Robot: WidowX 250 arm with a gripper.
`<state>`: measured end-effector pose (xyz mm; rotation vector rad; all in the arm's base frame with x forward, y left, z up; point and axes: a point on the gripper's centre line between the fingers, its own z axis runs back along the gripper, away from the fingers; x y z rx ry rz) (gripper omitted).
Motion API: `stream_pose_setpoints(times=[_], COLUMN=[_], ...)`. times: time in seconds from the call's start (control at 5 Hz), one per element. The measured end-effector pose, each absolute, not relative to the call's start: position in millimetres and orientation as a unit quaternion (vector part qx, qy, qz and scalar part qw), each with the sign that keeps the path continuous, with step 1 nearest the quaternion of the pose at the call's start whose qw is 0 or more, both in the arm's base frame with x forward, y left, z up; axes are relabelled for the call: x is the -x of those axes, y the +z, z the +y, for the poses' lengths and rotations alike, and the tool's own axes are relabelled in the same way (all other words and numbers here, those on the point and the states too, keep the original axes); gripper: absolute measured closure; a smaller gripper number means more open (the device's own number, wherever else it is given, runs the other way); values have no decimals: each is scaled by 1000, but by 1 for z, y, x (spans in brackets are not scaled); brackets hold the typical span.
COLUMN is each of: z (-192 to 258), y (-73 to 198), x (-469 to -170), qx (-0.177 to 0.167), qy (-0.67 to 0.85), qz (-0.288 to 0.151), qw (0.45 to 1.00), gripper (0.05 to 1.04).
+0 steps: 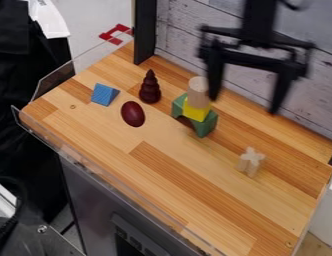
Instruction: Moves the cone to the left side
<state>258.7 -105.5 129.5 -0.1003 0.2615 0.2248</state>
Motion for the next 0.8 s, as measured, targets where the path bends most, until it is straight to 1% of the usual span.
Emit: stream_pose_setpoints(times=[0.2,0.4,0.6,0.8], z=[-119,-120,-117,-106], y=[114,103,98,96], x=[-261,-267,-272,-281], qx=[50,39,40,38], qy=[91,98,107,117], qz=[136,140,140,122], qw=[985,984,984,985], gripper=[84,84,84,84])
